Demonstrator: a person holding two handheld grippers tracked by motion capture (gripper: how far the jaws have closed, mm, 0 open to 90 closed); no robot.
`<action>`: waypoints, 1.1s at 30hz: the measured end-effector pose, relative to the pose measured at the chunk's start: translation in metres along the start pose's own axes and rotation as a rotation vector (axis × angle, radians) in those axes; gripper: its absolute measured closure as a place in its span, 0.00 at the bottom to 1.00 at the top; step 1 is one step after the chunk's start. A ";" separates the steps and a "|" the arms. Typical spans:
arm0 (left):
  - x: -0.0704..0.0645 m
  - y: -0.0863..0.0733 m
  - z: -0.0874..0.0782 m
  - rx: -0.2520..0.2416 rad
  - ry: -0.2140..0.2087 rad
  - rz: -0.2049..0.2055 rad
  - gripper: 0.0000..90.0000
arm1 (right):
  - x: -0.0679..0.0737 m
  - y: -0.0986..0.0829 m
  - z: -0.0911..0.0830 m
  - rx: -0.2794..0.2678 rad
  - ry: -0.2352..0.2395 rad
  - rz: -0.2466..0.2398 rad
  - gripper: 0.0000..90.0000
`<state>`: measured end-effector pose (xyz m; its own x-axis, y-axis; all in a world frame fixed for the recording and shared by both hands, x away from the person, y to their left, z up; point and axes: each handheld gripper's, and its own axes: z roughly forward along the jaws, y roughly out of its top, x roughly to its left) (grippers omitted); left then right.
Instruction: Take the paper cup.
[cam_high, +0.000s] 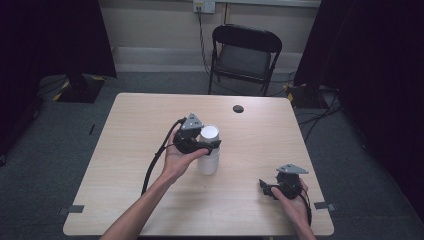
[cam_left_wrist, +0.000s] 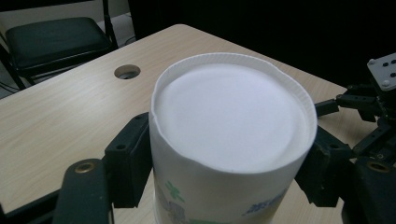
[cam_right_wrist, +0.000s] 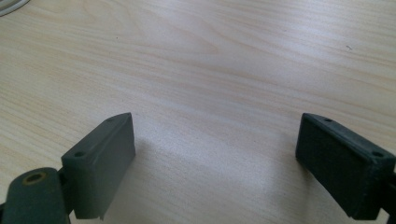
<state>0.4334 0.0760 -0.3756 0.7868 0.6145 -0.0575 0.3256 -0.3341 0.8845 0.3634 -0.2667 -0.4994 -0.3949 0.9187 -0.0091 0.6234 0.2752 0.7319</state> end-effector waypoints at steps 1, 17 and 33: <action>0.000 0.000 0.000 -0.002 0.000 -0.001 0.34 | 0.000 0.000 0.000 0.000 0.000 0.000 0.13; -0.002 0.015 -0.009 -0.029 0.022 0.007 0.34 | 0.000 0.000 0.000 0.000 0.000 0.000 0.13; -0.005 0.029 -0.018 -0.055 0.030 0.028 0.34 | 0.000 0.000 0.000 0.000 0.000 -0.001 0.13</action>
<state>0.4293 0.0760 -0.3418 0.7791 0.6266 -0.0197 0.2737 -0.3118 0.9099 0.3636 -0.2666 -0.4994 -0.3955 0.9184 -0.0094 0.6229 0.2757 0.7322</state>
